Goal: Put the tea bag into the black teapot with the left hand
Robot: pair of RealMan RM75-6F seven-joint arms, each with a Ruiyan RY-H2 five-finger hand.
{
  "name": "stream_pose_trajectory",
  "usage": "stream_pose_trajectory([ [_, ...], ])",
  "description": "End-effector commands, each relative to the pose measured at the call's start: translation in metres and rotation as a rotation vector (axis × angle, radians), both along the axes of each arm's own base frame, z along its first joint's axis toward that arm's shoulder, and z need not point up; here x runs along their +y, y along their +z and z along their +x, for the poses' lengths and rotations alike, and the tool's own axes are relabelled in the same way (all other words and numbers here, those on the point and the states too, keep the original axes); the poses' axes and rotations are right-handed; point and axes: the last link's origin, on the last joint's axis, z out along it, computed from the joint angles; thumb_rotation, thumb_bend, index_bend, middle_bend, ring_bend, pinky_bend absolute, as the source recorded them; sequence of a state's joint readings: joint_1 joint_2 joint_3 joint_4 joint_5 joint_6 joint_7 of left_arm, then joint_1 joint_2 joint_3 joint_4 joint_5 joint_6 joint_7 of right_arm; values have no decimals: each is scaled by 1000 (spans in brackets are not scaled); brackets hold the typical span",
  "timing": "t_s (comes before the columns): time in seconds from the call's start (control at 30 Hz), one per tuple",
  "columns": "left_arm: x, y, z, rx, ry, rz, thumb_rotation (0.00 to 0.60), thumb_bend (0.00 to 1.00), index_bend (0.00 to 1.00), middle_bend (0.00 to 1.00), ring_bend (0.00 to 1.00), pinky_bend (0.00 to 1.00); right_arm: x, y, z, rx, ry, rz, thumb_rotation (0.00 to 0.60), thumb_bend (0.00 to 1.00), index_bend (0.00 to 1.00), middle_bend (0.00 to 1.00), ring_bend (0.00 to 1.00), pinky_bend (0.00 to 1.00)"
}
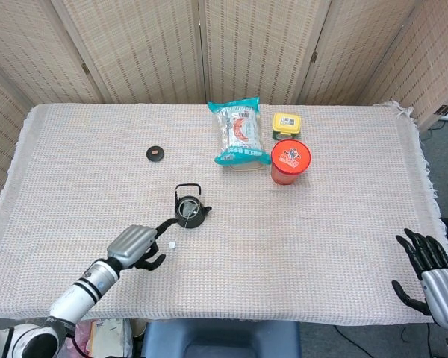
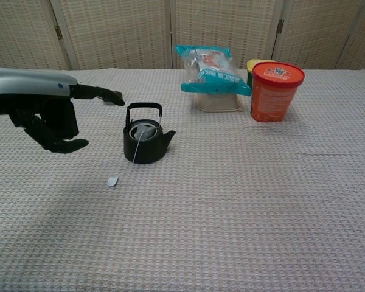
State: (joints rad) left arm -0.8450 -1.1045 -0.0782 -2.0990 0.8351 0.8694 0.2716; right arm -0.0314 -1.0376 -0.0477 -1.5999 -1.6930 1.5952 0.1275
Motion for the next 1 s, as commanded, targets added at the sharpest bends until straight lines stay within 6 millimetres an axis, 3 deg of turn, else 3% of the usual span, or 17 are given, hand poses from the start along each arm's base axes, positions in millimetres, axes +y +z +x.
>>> stream_pose_trajectory([
  [0.03,16,-19,20,3,13,-87,600,645,0,1000,1000,1000,0,0,0,-1,0,3,600,269,0,0,0,0],
  [0.17,29,-31,31,54,-3,-92,600,741,0,1000,1000,1000,0,4,-1,-9,-4,-12,600,269,0,0,0,0],
  [0.57,59,-68,28,130,70,-123,600,751,0,1000,1000,1000,3,19,-7,-47,-23,-78,600,269,0,0,0,0],
  [1.0,71,-66,22,144,89,-103,600,751,0,1000,1000,1000,2,18,-8,-43,-26,-69,600,269,0,0,0,0],
])
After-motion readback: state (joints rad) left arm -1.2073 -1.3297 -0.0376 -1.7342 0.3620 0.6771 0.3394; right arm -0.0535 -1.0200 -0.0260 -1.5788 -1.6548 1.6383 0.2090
